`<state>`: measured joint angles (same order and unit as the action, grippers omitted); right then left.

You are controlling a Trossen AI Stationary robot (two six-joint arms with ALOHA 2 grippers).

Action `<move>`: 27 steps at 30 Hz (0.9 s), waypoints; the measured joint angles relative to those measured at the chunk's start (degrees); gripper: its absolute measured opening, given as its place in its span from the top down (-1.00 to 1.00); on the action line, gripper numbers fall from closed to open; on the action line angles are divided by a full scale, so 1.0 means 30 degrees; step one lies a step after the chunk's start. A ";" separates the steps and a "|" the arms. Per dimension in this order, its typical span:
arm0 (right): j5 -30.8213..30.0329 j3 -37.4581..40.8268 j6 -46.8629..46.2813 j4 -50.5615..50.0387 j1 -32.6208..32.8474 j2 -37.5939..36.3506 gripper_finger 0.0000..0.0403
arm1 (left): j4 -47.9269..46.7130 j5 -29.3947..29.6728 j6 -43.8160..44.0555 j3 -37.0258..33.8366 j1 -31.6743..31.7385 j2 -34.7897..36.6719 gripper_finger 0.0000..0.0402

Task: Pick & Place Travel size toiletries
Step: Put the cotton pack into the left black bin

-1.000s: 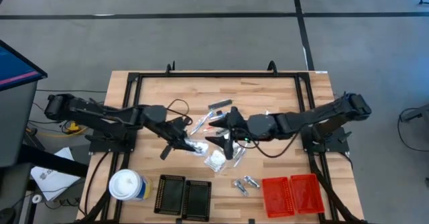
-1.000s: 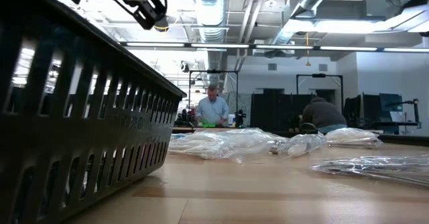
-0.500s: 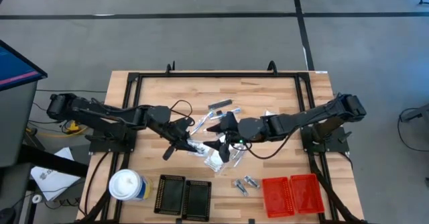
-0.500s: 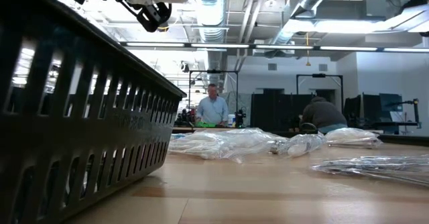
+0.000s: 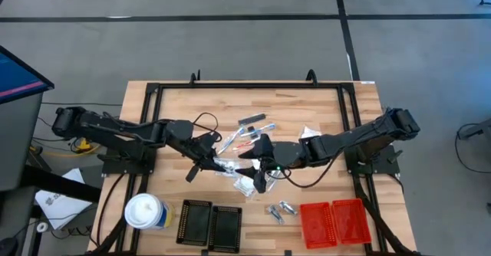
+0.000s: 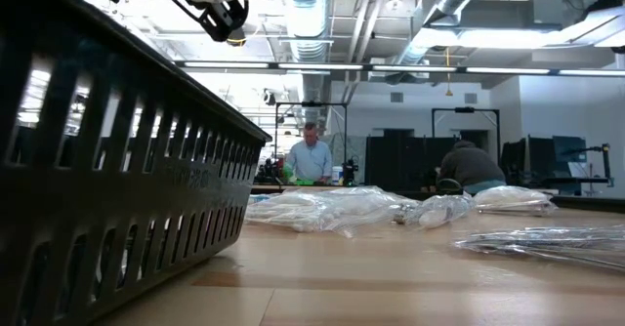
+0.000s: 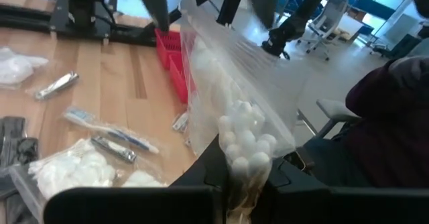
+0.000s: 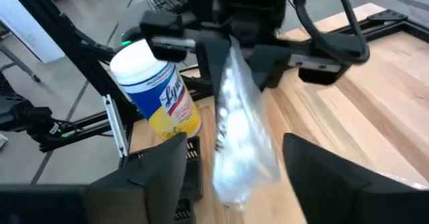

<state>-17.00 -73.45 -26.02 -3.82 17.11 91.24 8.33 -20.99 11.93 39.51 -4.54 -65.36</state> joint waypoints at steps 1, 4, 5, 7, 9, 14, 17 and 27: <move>-0.0006 0.0000 0.0006 -0.0130 0.0010 0.0000 -0.07 | 0.0011 0.0000 -0.0014 0.0000 0.0000 0.0005 0.94; -0.0045 0.0000 0.0089 -0.0233 -0.0011 0.0000 0.18 | -0.0011 0.0000 -0.0024 0.0000 0.0000 -0.0002 0.94; -0.0057 0.0000 0.0141 -0.0224 -0.0011 0.0000 0.26 | 0.0032 0.0000 -0.0024 0.0000 0.0000 -0.0002 0.94; -0.0049 0.0000 0.0285 -0.0222 -0.0001 0.0000 0.43 | 0.0003 0.0000 -0.0024 0.0000 0.0000 -0.0002 0.94; -0.0049 0.0000 0.0373 -0.0201 0.0004 0.0000 0.60 | 0.0025 0.0000 -0.0024 0.0000 0.0000 -0.0002 0.94; -0.0100 0.0000 0.0869 -0.0181 0.0004 0.0000 0.96 | 0.0032 -0.0003 -0.0024 0.0000 0.0000 -0.0002 0.93; -0.0865 0.0000 0.0864 -0.0372 0.0020 0.0000 0.95 | -0.0094 0.0007 0.0039 0.0000 0.0000 0.0097 0.86; -0.0072 0.0000 -0.0557 -0.2663 0.0652 0.0000 0.99 | -0.4744 0.2288 0.0223 -0.0015 -0.1174 0.2596 0.53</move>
<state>-17.21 -73.45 -27.69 -11.81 19.07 91.24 -5.90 -14.13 12.60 39.46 -8.06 -57.57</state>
